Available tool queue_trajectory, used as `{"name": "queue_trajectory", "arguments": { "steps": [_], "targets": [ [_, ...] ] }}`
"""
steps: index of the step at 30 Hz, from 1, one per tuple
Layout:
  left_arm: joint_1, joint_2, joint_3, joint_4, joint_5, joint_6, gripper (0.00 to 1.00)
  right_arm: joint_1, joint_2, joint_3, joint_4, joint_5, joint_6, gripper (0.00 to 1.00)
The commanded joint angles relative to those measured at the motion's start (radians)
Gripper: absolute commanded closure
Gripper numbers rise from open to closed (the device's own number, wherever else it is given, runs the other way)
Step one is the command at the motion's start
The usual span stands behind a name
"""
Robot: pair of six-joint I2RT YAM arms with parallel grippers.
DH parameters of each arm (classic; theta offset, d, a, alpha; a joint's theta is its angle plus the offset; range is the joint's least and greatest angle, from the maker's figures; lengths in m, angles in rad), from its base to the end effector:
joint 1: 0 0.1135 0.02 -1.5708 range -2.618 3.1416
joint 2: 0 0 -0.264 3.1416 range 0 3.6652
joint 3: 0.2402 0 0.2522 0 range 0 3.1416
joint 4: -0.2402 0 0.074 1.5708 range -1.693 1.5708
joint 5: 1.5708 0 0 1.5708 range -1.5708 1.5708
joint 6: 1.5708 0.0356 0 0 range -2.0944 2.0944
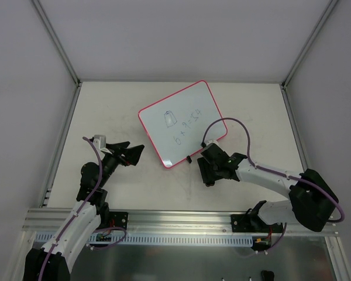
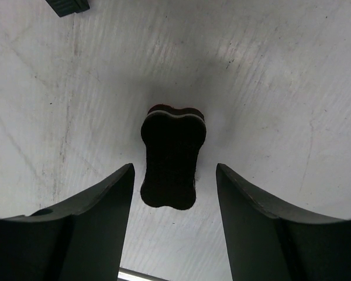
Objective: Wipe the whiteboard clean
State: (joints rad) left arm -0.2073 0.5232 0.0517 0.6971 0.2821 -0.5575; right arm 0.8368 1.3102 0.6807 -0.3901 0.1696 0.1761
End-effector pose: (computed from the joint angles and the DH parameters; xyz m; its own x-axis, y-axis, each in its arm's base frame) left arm 0.1372 -0.0390 0.2118 -0.0593 -0.5068 -0.8600 0.5089 0.7258 -0.4628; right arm 0.1669 0.1760 0.1799 -0.6797 -0.4956 -0.5408 -0.5623 0.8255 -0.0498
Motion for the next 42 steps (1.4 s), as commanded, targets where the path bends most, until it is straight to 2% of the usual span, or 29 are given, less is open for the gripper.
{"name": "queue_trajectory", "arguments": {
  "steps": [1,5,12,16,18,22,27,29,32,39,42],
  "targets": [
    [0.014,-0.011,0.023,0.019,-0.001,0.022,0.01,0.005,0.021,0.036,0.002,0.022,0.019,0.39],
    [0.014,-0.011,0.025,0.018,0.000,0.022,0.01,0.007,0.037,0.034,0.011,0.024,0.029,0.46],
    [0.013,-0.014,0.023,0.016,-0.001,0.022,0.01,0.007,0.055,0.016,0.049,0.019,0.046,0.49],
    [0.013,-0.014,0.020,0.025,0.006,0.033,0.01,0.007,0.067,0.017,0.054,0.019,0.049,0.62],
    [0.014,-0.011,0.013,0.035,0.003,0.031,0.01,0.007,0.064,0.017,0.053,0.024,0.048,0.65],
    [0.013,0.004,-0.019,0.129,0.015,0.002,0.01,0.007,0.023,0.014,0.050,0.050,0.033,0.76],
    [0.013,0.049,-0.023,0.188,0.029,0.011,0.01,0.002,-0.049,0.023,0.033,0.062,0.016,0.78],
    [0.014,0.092,0.002,0.177,-0.009,0.022,0.01,0.002,-0.072,0.046,0.022,0.068,0.003,0.80],
    [0.014,0.193,0.036,0.221,0.026,0.030,0.01,-0.004,-0.104,0.075,0.005,0.061,-0.023,0.85],
    [0.028,0.458,0.056,0.474,0.106,0.004,0.01,-0.013,-0.181,0.111,0.032,0.050,-0.082,1.00],
    [0.048,0.602,0.076,0.606,0.187,-0.041,0.01,-0.022,-0.215,0.131,0.063,0.041,-0.108,1.00]
  ]
}}
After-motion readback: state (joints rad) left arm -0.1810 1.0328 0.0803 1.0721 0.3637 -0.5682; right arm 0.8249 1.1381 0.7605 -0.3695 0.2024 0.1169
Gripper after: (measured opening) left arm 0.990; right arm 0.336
